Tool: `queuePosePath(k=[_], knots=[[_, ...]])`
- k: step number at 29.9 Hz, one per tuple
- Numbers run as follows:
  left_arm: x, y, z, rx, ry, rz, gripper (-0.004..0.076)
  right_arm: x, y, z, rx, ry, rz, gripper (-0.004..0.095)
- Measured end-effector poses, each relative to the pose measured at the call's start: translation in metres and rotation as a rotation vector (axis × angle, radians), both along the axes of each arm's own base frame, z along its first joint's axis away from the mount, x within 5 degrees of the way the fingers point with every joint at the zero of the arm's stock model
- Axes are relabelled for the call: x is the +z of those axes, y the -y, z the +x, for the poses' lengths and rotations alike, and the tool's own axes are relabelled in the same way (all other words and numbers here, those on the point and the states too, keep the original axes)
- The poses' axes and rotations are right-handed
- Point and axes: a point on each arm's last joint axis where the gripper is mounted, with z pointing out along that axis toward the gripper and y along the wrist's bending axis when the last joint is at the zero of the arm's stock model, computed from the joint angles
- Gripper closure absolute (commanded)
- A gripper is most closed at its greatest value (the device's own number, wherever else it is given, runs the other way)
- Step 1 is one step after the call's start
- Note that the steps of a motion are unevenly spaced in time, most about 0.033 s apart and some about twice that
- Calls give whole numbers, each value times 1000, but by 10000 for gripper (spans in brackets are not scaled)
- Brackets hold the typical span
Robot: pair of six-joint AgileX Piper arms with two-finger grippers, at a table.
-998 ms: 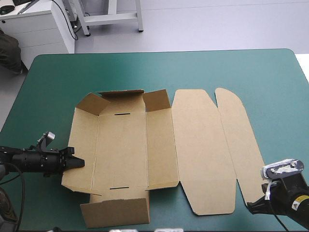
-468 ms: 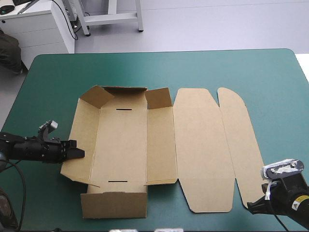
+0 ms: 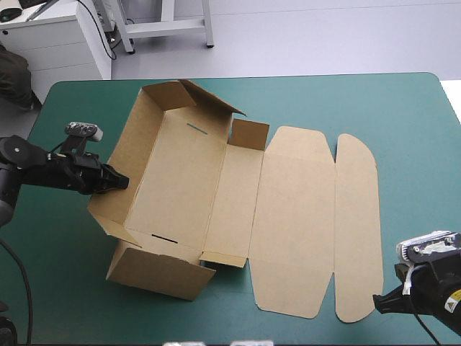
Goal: Fold the box
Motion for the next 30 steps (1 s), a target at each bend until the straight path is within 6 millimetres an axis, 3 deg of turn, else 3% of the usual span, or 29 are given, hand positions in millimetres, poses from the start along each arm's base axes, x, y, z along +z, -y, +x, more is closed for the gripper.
queuePosePath(k=[8, 23, 30], knots=[[32, 45, 10, -92, 208, 150, 731, 18, 0, -2, -9, 78, 18, 928], [45, 119, 7, -214, 598, 559, 731, 28, 0, 1, -40, 163, 62, 928], [41, 164, -3, -388, 742, 673, 731, 29, 0, 1, -45, 168, 69, 928]])
